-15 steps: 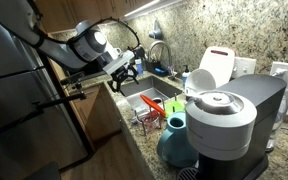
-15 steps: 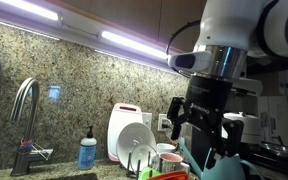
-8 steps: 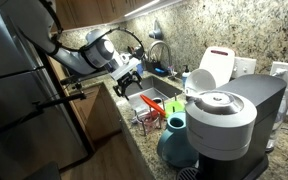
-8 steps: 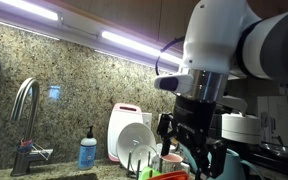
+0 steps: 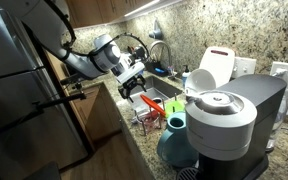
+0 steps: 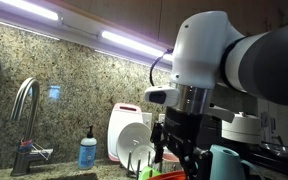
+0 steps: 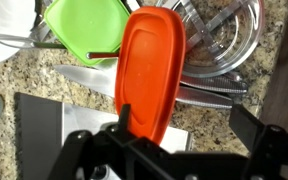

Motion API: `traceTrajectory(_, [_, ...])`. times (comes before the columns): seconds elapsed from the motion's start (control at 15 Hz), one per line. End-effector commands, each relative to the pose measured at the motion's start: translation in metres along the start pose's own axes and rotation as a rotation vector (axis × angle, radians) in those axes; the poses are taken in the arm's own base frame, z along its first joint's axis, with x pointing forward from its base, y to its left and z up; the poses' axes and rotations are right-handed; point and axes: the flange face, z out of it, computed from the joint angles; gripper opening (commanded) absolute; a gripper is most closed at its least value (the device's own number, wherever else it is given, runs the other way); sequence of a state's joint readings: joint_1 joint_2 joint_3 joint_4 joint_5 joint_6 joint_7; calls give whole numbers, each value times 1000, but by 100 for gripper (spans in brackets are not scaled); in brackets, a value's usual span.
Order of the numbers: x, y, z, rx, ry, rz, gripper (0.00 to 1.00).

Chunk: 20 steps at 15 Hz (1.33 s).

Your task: Place the orange lid upright on the rack

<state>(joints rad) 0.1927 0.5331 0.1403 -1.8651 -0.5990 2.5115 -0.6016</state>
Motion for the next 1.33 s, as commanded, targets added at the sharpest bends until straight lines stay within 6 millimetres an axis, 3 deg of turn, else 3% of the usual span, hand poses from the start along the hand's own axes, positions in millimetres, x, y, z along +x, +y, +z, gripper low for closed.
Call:
traceTrajectory(0.0, [-2,15,9,-4,-34,25,100])
traceTrajectory(0.2, [-7,20,16,1,-43,40,100])
traceTrajectory(0.27, [-8,21,18,-6,-45,40,75])
traceTrajectory(0.33, [-8,21,18,-7,-44,38,74])
traceTrajectory(0.93, [-8,28,12,-17,-44,56,5])
traceTrajectory(1.0, [-9,29,12,-13,-40,62,0])
traceTrajectory(1.27, [-21,35,2,47,97,133,4])
